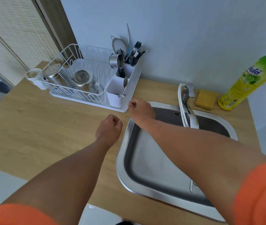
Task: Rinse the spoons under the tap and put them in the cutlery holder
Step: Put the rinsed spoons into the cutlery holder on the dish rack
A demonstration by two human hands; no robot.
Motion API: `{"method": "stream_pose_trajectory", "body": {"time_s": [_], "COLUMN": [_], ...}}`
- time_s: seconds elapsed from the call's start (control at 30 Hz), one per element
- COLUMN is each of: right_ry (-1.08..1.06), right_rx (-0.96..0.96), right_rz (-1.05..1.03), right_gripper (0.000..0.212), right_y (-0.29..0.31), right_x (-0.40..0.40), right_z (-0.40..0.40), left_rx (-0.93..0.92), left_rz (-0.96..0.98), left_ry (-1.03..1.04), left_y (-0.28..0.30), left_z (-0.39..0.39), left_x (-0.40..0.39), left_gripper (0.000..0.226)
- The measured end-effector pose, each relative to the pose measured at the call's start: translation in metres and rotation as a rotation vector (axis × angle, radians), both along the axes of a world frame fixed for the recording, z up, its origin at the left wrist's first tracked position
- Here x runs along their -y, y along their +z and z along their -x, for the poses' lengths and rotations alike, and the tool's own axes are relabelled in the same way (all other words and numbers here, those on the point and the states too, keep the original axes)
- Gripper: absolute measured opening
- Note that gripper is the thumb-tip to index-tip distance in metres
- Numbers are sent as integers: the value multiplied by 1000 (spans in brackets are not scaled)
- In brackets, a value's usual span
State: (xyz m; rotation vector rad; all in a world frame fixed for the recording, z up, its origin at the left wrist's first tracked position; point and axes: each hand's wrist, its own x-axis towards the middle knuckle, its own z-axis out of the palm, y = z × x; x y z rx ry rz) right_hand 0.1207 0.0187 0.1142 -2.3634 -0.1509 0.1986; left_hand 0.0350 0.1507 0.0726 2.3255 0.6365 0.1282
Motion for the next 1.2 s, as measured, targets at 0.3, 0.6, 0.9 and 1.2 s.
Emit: {"method": "stream_pose_trajectory", "body": {"time_s": [0.3,0.6,0.9,1.2], "right_ry": [105,59,-176,-384], "right_rx": [-166,-370,-480,-559], "right_rz": [186,388,425,377], "right_gripper": [20,23,22,4], "right_y": [-80,-129,-136,-136], "right_x": [100,205,258,274], "right_z": [78,136,143,130], "left_rx": [-46,-158,-334,-471], "left_rz": [-1,-137,-146,-121], "left_ry": [-126,-321,-469,-620], "left_y": [-7,-33,-67,-101], "left_z": [-4,-2,9,19], "left_x": [52,112,174,245], "left_gripper": [9,8,11,14]}}
